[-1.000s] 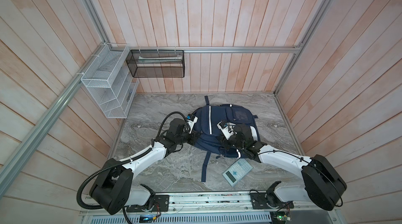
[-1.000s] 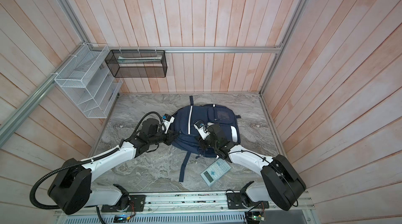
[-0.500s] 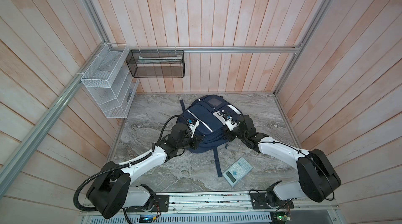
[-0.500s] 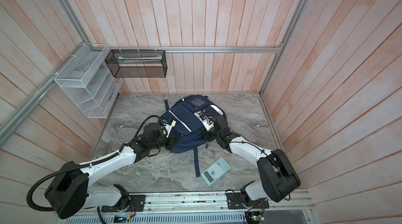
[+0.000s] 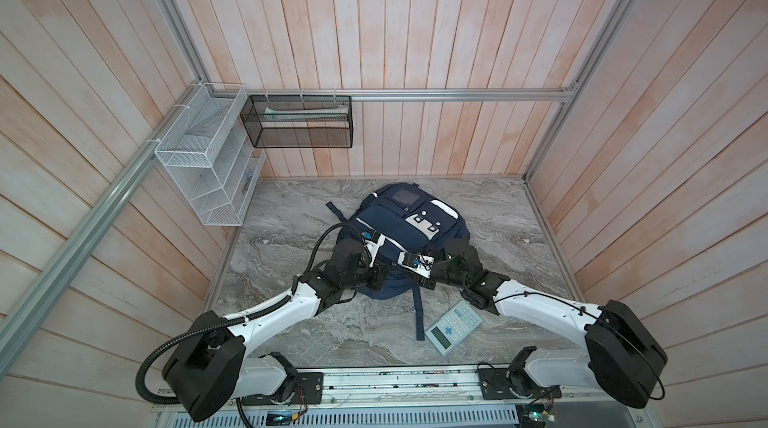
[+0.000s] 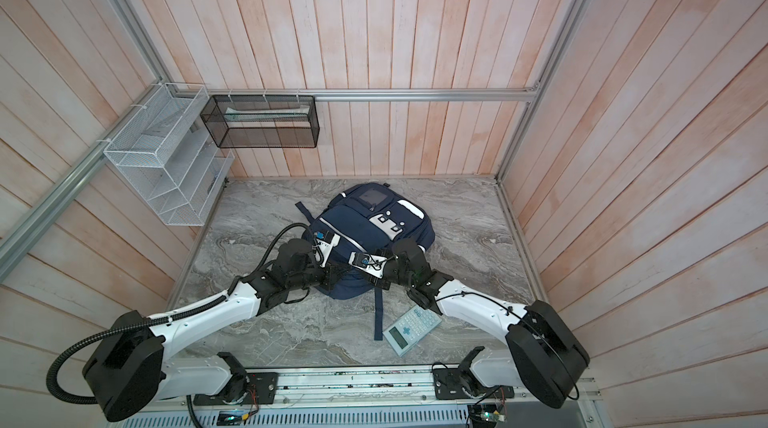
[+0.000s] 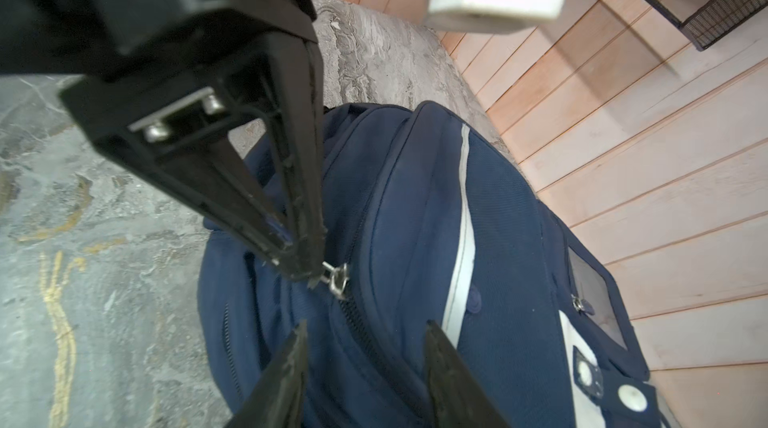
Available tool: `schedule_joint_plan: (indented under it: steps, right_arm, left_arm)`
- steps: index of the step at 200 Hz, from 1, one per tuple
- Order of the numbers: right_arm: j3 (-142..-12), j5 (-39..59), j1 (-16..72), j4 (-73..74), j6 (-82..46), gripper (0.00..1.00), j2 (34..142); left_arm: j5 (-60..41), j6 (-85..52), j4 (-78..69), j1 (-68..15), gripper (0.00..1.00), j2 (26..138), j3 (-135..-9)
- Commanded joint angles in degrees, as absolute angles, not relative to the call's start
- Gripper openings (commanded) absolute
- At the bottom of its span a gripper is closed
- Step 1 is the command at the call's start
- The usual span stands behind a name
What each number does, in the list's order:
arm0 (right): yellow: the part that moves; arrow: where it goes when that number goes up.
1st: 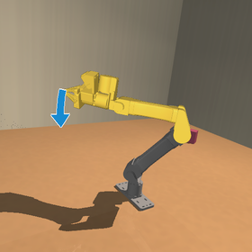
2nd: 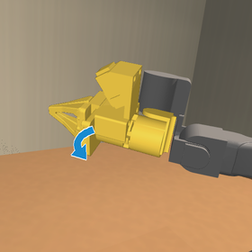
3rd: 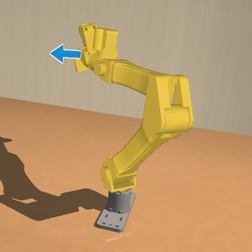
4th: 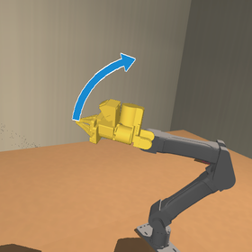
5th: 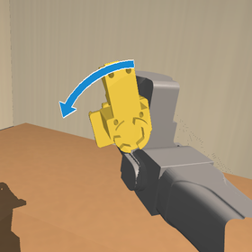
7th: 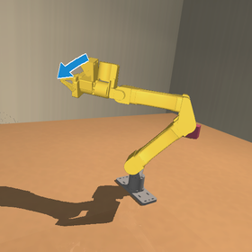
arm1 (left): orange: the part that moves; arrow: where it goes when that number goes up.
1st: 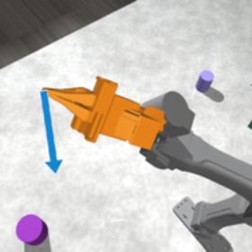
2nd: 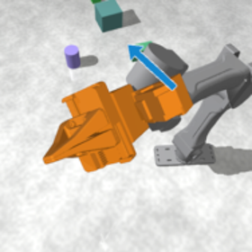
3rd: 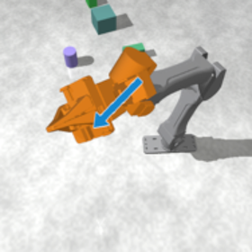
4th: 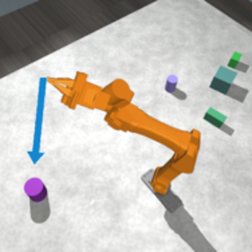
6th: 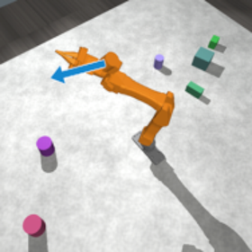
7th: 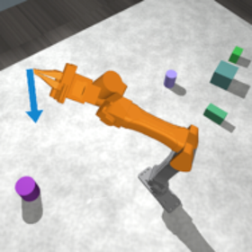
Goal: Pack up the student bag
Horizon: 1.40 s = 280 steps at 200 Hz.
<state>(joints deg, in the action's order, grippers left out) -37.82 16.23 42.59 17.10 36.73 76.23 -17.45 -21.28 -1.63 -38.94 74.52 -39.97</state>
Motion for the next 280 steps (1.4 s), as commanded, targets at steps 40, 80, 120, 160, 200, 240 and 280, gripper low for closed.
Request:
schedule_joint_plan:
  steps: [40, 80, 120, 160, 200, 240, 280]
  right_arm:
    - [-40.4, 6.4, 45.3, 10.5, 44.5, 0.19, 79.6]
    - [-39.6, 2.3, 45.3, 10.5, 44.6, 0.0, 80.3]
    - [-38.9, 1.3, 45.2, 8.4, 43.2, 0.0, 77.5]
    - [-32.5, 5.8, 40.9, 13.4, 42.3, 0.0, 70.6]
    - [-31.2, 8.2, 32.1, 19.4, 41.7, 0.04, 71.0]
    - [-37.1, -0.1, 25.5, 20.0, 38.8, 0.06, 79.8]
    - [-36.3, 8.2, 25.8, 22.3, 34.6, 0.4, 75.3]
  left_arm:
    - [-17.1, -24.2, 0.0, -36.9, 0.0, 72.0, -40.0]
    - [-17.3, -24.4, 1.0, -32.3, 0.0, 70.7, -40.4]
    - [-10.1, -23.8, 3.3, -26.8, 0.0, 69.3, -41.0]
    - [-12.9, -25.1, -2.9, -12.9, 0.0, 71.1, -41.2]
    - [-18.3, -23.3, -1.9, -11.9, 0.0, 71.0, -41.8]
    - [-21.7, -26.8, -1.1, -13.3, 0.0, 62.2, -33.4]
    - [-22.0, -31.6, -3.2, -25.0, 0.0, 60.2, -31.8]
